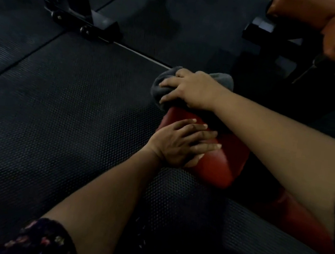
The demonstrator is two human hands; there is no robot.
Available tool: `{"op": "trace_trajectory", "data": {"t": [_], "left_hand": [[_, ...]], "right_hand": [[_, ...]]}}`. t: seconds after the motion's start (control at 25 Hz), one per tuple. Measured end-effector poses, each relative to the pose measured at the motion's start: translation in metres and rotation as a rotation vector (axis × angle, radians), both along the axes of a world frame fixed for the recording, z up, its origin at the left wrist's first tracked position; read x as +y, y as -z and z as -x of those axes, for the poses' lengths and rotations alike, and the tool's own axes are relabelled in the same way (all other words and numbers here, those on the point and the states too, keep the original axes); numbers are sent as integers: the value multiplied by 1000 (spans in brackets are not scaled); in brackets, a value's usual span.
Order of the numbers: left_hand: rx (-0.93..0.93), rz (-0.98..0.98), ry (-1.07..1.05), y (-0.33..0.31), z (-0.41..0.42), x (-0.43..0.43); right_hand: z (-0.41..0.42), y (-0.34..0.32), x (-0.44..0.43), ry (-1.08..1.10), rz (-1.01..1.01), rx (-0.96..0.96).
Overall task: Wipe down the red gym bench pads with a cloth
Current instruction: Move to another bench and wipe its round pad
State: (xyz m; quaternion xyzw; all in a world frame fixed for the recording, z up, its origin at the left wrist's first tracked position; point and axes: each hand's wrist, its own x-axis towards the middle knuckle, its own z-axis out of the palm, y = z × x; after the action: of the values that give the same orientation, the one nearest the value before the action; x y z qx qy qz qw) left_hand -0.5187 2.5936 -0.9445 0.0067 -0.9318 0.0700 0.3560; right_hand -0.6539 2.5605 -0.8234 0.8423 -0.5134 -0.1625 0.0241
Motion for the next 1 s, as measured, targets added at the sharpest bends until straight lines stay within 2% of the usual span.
{"op": "trace_trajectory", "data": {"t": [0.12, 0.28, 0.4, 0.52, 0.64, 0.8, 0.88, 1.0], "left_hand": [[-11, 12, -8, -1, -2, 1], [-43, 1, -10, -2, -2, -1], [-70, -9, -9, -4, -3, -1], [-96, -16, -46, -8, -1, -1], [-138, -52, -93, -12, -4, 3], [-176, -96, -239, -37, 10, 10], [-250, -137, -265, -51, 24, 13], [-404, -240, -185, -59, 33, 11]], "right_hand": [[16, 7, 2, 226, -73, -48], [46, 22, 23, 685, -197, -61], [84, 15, 81, 818, -234, -100], [100, 2, 147, 844, -229, -78], [75, 3, 190, 944, -44, -120], [-7, 29, 229, 1349, 199, -416], [-51, 52, 252, 1373, 336, -513], [-67, 64, 272, 1403, 318, -724]]}}
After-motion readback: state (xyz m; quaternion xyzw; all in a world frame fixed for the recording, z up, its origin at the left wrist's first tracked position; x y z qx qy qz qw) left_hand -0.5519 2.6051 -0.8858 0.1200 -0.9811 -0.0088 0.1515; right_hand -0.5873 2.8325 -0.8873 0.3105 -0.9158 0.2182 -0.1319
